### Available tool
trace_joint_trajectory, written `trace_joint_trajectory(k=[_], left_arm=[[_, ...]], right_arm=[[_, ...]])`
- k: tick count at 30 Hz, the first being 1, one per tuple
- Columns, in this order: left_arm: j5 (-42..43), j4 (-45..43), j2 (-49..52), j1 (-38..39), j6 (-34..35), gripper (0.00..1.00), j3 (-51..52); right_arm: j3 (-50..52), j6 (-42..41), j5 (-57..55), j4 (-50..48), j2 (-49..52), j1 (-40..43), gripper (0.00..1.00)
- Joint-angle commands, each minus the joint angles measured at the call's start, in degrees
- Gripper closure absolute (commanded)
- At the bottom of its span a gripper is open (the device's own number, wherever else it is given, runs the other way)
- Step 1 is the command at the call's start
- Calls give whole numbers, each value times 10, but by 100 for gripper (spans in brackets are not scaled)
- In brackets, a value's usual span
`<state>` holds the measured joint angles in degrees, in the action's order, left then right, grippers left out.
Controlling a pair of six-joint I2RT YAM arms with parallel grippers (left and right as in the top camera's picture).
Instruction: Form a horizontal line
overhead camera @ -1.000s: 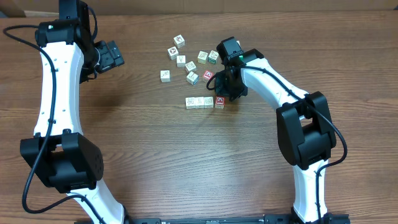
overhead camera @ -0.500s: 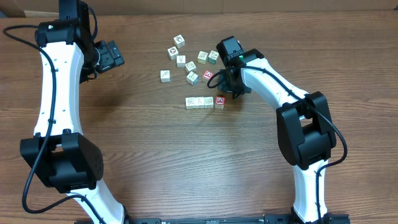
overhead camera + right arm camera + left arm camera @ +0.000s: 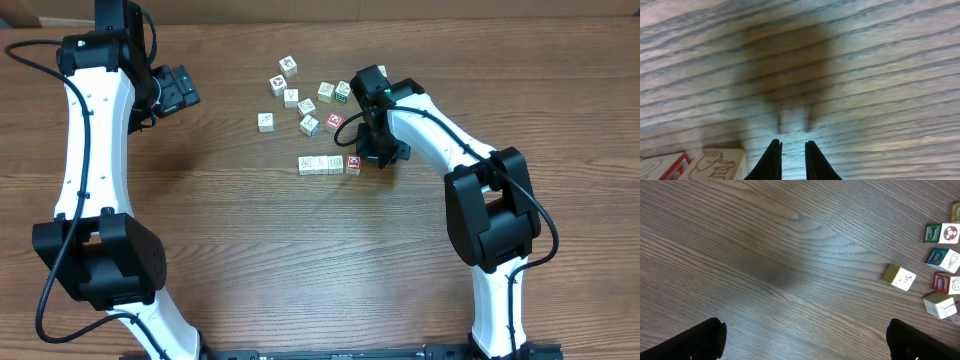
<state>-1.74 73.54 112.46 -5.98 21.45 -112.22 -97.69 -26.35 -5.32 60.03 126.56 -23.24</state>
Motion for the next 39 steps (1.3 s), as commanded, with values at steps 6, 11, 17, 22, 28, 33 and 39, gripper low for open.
trace_joint_trajectory(k=[6,11,17,22,28,33,39], left_arm=[[3,-1,-3,8,4,0,-4],[3,-1,-3,8,4,0,-4],[3,-1,-3,8,4,0,-4],[3,-1,-3,8,4,0,-4],[2,-1,-3,8,4,0,-4],[3,-1,-3,8,4,0,-4],[2,-1,-3,8,4,1,-4]], right_arm=[[2,-2,36,-1,-21,1,89],[2,-2,49,-1,-20,1,89],[2,-2,72,-1,-20,1,88],[2,-2,72,-1,-20,1,88],[2,-2,73,-3,-20,1,88],[2,-2,87,-8,-21,1,88],[2,-2,87,-17,-20,1,87]])
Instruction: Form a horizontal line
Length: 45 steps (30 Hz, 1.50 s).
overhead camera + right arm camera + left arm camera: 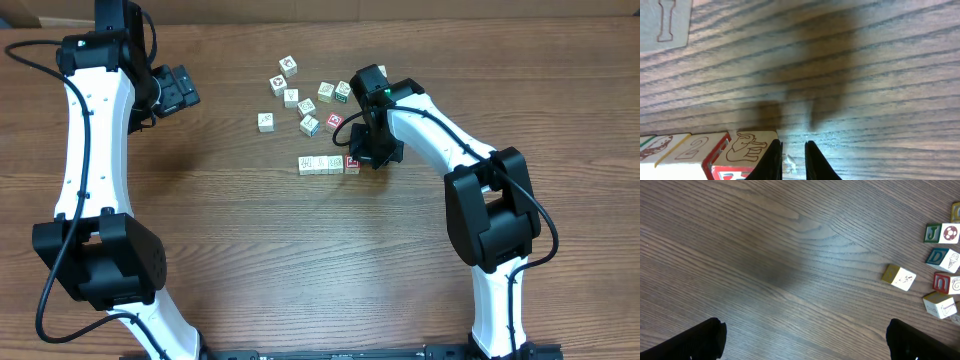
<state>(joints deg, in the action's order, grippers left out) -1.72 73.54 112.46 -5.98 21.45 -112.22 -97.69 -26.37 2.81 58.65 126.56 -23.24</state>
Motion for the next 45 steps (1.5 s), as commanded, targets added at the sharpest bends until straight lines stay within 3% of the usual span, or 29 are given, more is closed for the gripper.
trace_joint_trajectory(k=[1,42,45], left_arm=[[2,-1,-3,8,4,0,-4],[2,-1,-3,8,4,0,-4],[2,-1,-3,8,4,0,-4]], right_arm=[[2,-2,6,-3,-20,1,87],[2,-4,27,23,-21,1,86],[2,-4,27,23,-21,1,83]])
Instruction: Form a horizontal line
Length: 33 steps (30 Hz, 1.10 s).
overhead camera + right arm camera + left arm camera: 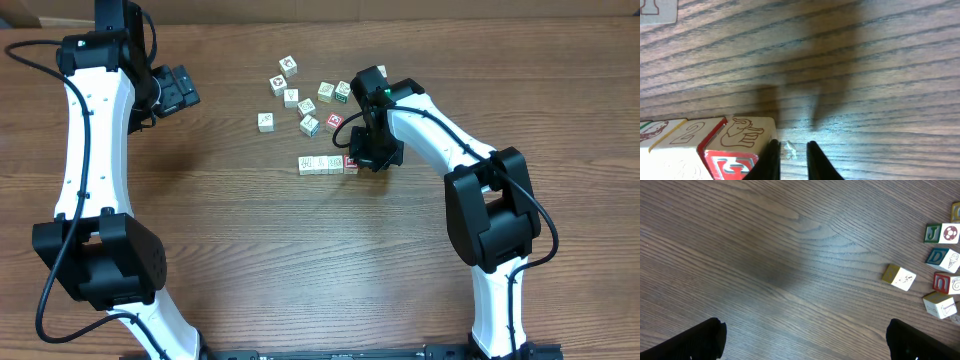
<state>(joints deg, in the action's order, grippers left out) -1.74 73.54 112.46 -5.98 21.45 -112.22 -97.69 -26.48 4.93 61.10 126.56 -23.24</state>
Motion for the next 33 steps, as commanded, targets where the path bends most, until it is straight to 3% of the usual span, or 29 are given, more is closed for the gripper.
trace_joint_trajectory(k=[1,19,33], left_arm=[[3,-1,-3,8,4,0,-4],[3,-1,-3,8,4,0,-4],[3,-1,-3,8,4,0,-4]], right_arm=[[2,-3,6,-3,-21,1,83],[2,-1,-43,-16,-21,2,83],[2,-1,-228,-2,-21,12,75]])
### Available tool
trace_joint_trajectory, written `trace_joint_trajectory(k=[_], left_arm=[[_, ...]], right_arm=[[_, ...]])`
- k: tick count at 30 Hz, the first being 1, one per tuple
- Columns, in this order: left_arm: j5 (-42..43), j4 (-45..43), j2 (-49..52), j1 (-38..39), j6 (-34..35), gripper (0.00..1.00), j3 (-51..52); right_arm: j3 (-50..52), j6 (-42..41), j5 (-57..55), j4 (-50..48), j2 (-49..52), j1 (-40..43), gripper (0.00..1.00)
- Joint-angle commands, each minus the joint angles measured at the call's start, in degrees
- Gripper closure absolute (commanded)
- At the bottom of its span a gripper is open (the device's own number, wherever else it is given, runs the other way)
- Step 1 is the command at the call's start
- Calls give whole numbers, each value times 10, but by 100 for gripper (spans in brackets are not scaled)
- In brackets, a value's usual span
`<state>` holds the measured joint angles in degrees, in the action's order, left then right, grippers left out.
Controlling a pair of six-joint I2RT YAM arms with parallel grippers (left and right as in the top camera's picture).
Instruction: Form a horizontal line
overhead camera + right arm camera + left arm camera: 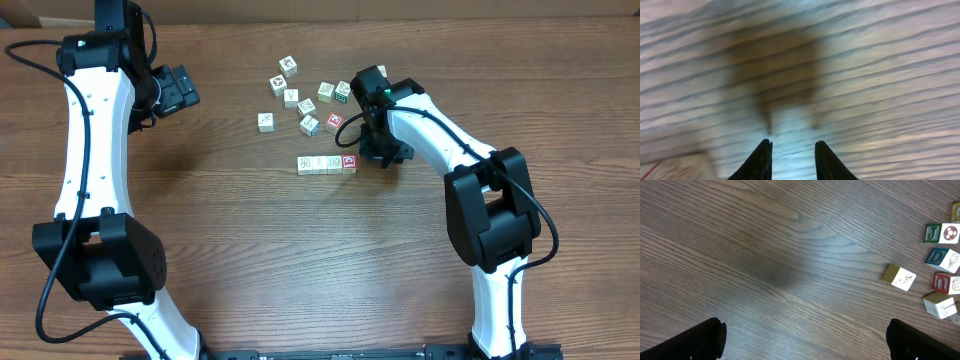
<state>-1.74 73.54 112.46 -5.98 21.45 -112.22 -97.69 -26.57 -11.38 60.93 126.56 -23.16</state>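
Note:
A short row of lettered wooden blocks (327, 164) lies left to right at mid table, its right end a red block (349, 162). Several loose blocks (306, 107) are scattered behind the row. My right gripper (385, 153) sits low over the wood just right of the red block, apart from it. In the blurred right wrist view its fingers (763, 159) stand a little apart, so the right gripper (792, 150) is open over bare wood. My left gripper (180, 90) hangs far left, and its wrist view shows the left gripper (805, 342) wide open and empty.
The left wrist view shows a yellow-sided block (899, 276) lying alone, with a J block (941, 232), a D block (943, 259) and a red block (947, 283) at the right edge. The wooden table (250, 260) stretches in front of the row.
My right gripper has moved right, off the red end block, and its fingers have parted. The red block sits slightly further left, tight against the row. The left arm is unchanged.
My right gripper was shut just right of the row's red end block. Then its shut tips stood against that block's right side, and stayed there a moment later. Now the row is closed up and the gripper is clear of it, open. The left arm never moved.

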Motion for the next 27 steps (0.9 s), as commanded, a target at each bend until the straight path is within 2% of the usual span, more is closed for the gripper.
trace_joint_trajectory(k=[1,4,7,8,9,11,12,13,19,27], left_arm=[[2,-1,-3,8,4,0,-4],[2,-1,-3,8,4,0,-4],[3,-1,-3,8,4,0,-4],[3,-1,-3,8,4,0,-4],[2,-1,-3,8,4,0,-4],[2,-1,-3,8,4,0,-4],[3,-1,-3,8,4,0,-4],[3,-1,-3,8,4,0,-4],[3,-1,-3,8,4,0,-4],[3,-1,-3,8,4,0,-4]], right_arm=[[2,0,-69,-1,-21,16,75],[2,1,-70,-1,-20,42,73],[2,0,-70,2,-20,75,68],[2,0,-69,3,-21,86,62],[2,0,-63,4,-20,99,52],[2,0,-47,8,-20,120,19],[2,0,-38,9,-20,129,6],[2,0,-29,10,-20,139,0],[2,0,6,2,-20,172,0],[2,0,12,-47,-21,175,0]])
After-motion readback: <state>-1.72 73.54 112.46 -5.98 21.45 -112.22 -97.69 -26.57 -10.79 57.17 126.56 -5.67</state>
